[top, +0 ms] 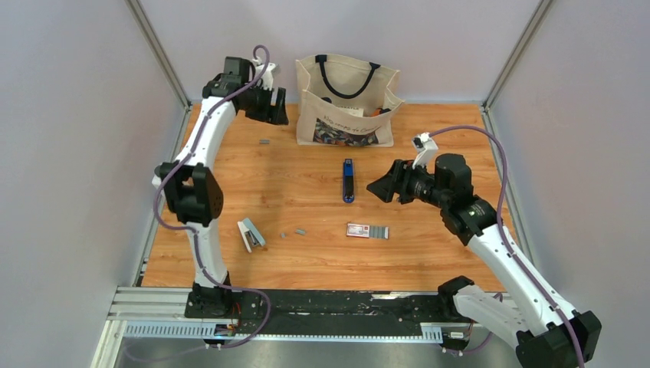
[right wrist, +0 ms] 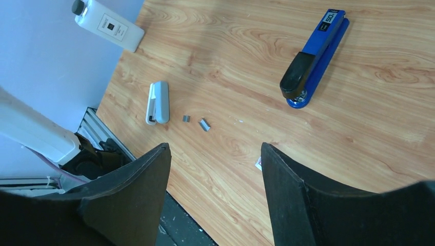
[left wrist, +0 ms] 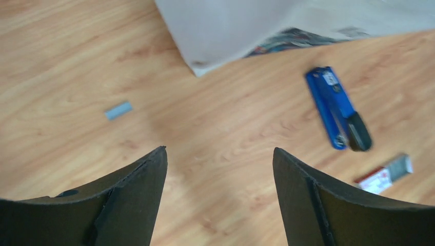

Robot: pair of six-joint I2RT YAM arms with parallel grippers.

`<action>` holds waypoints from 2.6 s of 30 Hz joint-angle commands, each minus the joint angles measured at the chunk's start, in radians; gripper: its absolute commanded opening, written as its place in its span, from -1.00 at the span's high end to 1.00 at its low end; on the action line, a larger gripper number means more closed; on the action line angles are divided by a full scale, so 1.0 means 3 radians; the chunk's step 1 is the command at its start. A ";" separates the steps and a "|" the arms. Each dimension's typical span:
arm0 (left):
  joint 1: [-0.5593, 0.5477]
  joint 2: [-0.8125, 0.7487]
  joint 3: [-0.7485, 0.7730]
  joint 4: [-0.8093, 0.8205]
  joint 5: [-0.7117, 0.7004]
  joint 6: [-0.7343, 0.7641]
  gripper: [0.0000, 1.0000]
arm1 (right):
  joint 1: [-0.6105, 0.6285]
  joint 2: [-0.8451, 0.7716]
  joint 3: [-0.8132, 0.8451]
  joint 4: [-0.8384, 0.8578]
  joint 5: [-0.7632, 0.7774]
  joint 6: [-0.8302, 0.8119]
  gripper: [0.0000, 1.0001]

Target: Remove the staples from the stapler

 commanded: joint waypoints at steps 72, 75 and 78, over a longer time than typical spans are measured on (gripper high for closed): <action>-0.0122 0.2173 0.1721 -0.1523 -0.0932 0.3552 -0.33 | -0.0021 0.0867 0.0041 0.0678 -0.0092 -0.0143 -0.31; -0.0137 0.2138 0.1660 -0.1558 -0.0912 0.3567 -0.32 | -0.0021 0.0882 0.0036 0.0678 -0.0092 -0.0133 -0.31; -0.0188 0.2031 0.1456 -0.1584 -0.0912 0.3567 -0.31 | -0.0021 0.0887 0.0041 0.0673 -0.0092 -0.0133 -0.30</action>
